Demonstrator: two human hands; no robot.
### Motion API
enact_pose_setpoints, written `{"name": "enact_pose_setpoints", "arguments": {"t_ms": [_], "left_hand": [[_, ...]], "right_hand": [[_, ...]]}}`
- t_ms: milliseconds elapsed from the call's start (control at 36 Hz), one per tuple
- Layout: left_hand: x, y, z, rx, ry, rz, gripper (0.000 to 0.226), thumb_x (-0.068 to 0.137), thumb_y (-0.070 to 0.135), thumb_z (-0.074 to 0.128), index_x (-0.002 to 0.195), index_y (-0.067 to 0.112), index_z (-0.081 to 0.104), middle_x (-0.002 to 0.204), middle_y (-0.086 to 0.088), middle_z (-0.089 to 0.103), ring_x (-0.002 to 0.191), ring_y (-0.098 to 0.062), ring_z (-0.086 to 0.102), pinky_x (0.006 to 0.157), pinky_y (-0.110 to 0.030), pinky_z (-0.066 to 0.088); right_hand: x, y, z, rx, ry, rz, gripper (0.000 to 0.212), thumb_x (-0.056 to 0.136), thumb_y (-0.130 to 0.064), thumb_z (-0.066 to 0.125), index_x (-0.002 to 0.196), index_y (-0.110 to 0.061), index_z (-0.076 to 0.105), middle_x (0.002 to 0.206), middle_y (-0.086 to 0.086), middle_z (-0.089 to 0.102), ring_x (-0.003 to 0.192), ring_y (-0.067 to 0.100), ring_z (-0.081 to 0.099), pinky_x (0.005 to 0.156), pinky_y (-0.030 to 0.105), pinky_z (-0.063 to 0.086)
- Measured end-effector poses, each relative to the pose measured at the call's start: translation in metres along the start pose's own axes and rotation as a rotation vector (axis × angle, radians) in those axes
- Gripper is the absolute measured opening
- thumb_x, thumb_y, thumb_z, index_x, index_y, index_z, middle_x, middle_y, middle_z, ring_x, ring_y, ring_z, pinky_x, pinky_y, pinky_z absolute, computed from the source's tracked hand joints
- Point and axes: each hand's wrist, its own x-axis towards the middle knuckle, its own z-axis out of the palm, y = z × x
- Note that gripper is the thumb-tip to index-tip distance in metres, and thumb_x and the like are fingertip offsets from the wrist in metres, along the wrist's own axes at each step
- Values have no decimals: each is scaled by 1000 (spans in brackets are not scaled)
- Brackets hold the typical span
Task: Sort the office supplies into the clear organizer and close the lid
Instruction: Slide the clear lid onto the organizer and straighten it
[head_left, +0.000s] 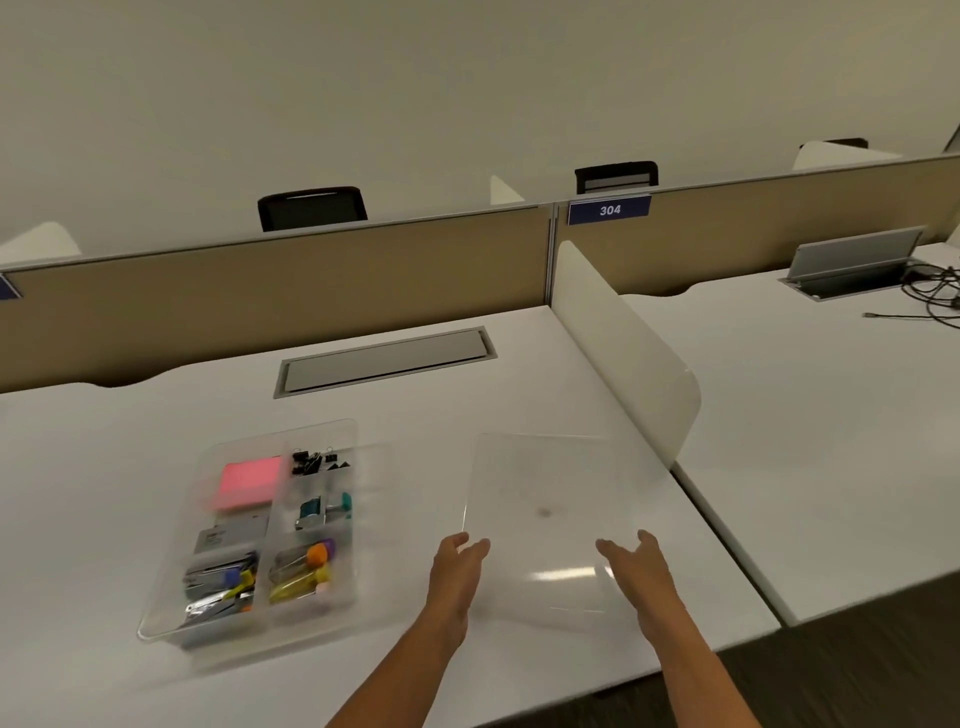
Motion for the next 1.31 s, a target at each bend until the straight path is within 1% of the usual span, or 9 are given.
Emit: {"name": "enact_pose_setpoints", "arguments": {"t_ms": [111, 194, 306, 639, 889, 972, 1056, 1250, 1306], "left_hand": [[-3, 0, -6, -3, 0, 1, 43, 92, 29, 61, 132, 20, 48, 126, 1, 50, 113, -19, 48, 101, -37, 42], [-3, 2, -12, -8, -3, -4, 39, 92, 30, 61, 129, 20, 50, 125, 1, 52, 111, -18, 49, 98, -35, 42], [-4, 8, -22, -13, -24, -11, 37, 92, 31, 62, 126, 21, 53, 118, 4, 56, 101, -10, 53, 92, -32, 43], [-33, 35, -29, -93, -136, 59, 23, 94, 36, 59, 116, 29, 56, 115, 13, 56, 110, -8, 50, 102, -34, 43], [-75, 79, -25, -207, -208, 348, 36, 94, 44, 57, 127, 30, 57, 131, 13, 57, 124, -6, 51, 108, -35, 42], [-86, 95, -33, -234, -237, 433, 60, 79, 62, 66, 132, 37, 52, 140, 10, 51, 131, -12, 47, 110, -41, 40], [-90, 102, -43, -210, -231, 508, 76, 67, 64, 76, 134, 45, 47, 144, 13, 48, 132, -10, 46, 108, -35, 41], [-93, 100, -69, -179, -153, 628, 27, 90, 42, 60, 106, 63, 56, 106, 32, 66, 106, 5, 62, 81, -16, 52], [-94, 100, -77, -178, -126, 633, 28, 97, 39, 54, 115, 60, 52, 108, 37, 62, 111, 4, 60, 86, -17, 51]], "right_hand": [[0, 0, 2, 31, -18, -27, 69, 91, -20, 65, 150, -12, 30, 138, 14, 48, 121, 31, 52, 100, 44, 47], [0, -1, 1, 122, -34, -25, 43, 88, -8, 63, 130, -8, 50, 106, 13, 60, 89, 27, 64, 73, 38, 57], [-6, -10, 2, 254, -97, -53, 26, 91, -1, 58, 115, -10, 55, 108, 18, 62, 83, 29, 74, 61, 35, 60], [-52, -57, 34, 457, -326, -201, 22, 95, -1, 60, 113, -4, 48, 114, 19, 59, 90, 39, 72, 85, 54, 56], [-107, -77, 67, 356, -385, -465, 18, 96, -19, 62, 111, -22, 52, 124, -8, 62, 112, 14, 66, 100, 40, 51], [-128, -80, 78, 233, -402, -613, 11, 98, -35, 57, 106, -32, 51, 112, -18, 65, 111, 7, 63, 96, 37, 52], [-146, -82, 90, 138, -450, -753, 28, 100, -25, 55, 122, -35, 42, 127, -14, 59, 122, 4, 56, 103, 34, 48], [-174, -93, 115, -92, -443, -923, 69, 96, -17, 59, 145, -33, 14, 150, -8, 28, 138, 7, 38, 112, 33, 40], [-175, -93, 122, -167, -466, -974, 82, 94, -23, 62, 146, -45, 2, 155, -19, 14, 141, -2, 27, 113, 19, 33]]}}
